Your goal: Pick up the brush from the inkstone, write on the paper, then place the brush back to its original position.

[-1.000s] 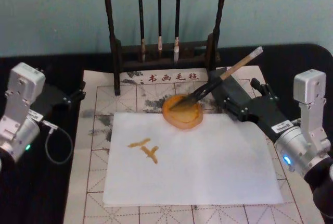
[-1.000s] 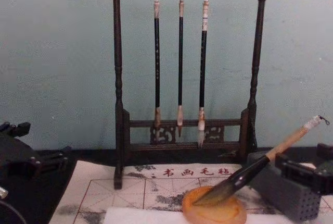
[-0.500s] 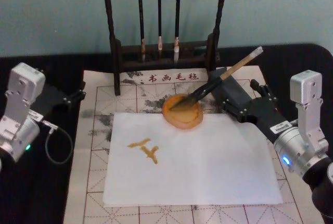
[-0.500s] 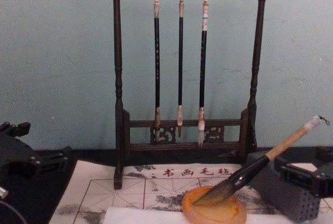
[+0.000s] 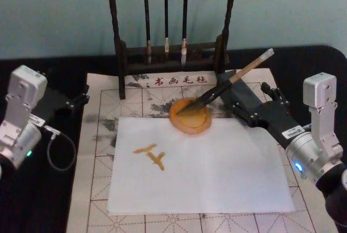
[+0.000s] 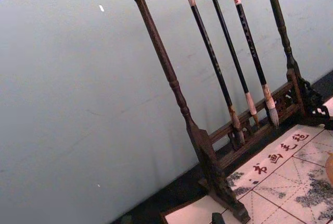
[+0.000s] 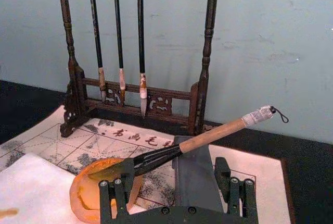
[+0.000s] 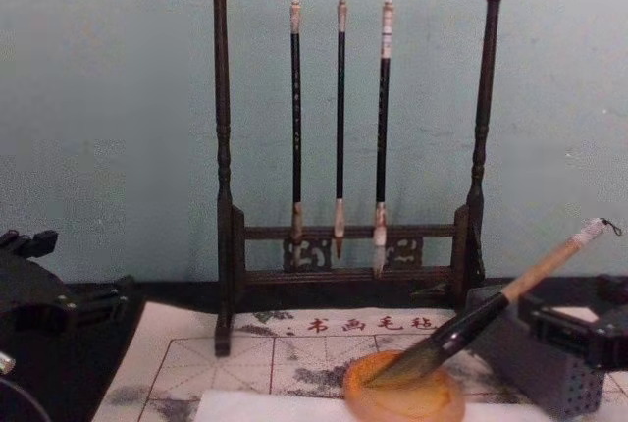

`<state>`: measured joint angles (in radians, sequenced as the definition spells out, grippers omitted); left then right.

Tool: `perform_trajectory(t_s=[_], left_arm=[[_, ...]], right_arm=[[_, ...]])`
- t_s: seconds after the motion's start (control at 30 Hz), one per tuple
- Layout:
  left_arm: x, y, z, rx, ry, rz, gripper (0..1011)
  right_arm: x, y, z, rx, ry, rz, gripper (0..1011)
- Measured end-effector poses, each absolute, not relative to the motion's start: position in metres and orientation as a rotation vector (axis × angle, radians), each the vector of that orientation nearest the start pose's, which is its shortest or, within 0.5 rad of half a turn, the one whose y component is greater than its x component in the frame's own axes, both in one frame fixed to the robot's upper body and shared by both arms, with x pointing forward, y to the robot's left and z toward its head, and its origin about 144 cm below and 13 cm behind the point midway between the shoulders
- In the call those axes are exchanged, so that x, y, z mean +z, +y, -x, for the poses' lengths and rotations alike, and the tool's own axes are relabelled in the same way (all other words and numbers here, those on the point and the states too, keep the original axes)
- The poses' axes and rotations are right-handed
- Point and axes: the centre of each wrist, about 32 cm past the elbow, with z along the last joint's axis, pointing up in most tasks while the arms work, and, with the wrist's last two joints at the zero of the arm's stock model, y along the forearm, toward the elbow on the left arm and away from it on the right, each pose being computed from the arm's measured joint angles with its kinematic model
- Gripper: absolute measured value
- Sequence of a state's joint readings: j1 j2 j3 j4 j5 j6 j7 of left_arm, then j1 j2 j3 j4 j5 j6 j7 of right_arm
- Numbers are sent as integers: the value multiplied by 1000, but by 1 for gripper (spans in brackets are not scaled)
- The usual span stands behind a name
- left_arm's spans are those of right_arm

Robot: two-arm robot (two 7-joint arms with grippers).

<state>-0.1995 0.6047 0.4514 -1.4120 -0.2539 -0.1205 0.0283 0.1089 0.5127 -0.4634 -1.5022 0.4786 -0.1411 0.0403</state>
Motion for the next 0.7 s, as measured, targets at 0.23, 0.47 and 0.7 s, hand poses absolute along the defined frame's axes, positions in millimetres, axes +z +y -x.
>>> perform_trajectory(t_s=[0.23,0.47,0.7], left_arm=[[1140,310,-489,1248,-285,-304,1001],[1140,310,-489,1248,-285,-304,1001],[1140,310,-489,1248,-285,-304,1001]], right_arm=[[1125,-257,-460,-1155,-6,55,1003],[1125,-257,-460,-1155,-6,55,1002],[1125,-257,-460,-1155,-5,54,1002]])
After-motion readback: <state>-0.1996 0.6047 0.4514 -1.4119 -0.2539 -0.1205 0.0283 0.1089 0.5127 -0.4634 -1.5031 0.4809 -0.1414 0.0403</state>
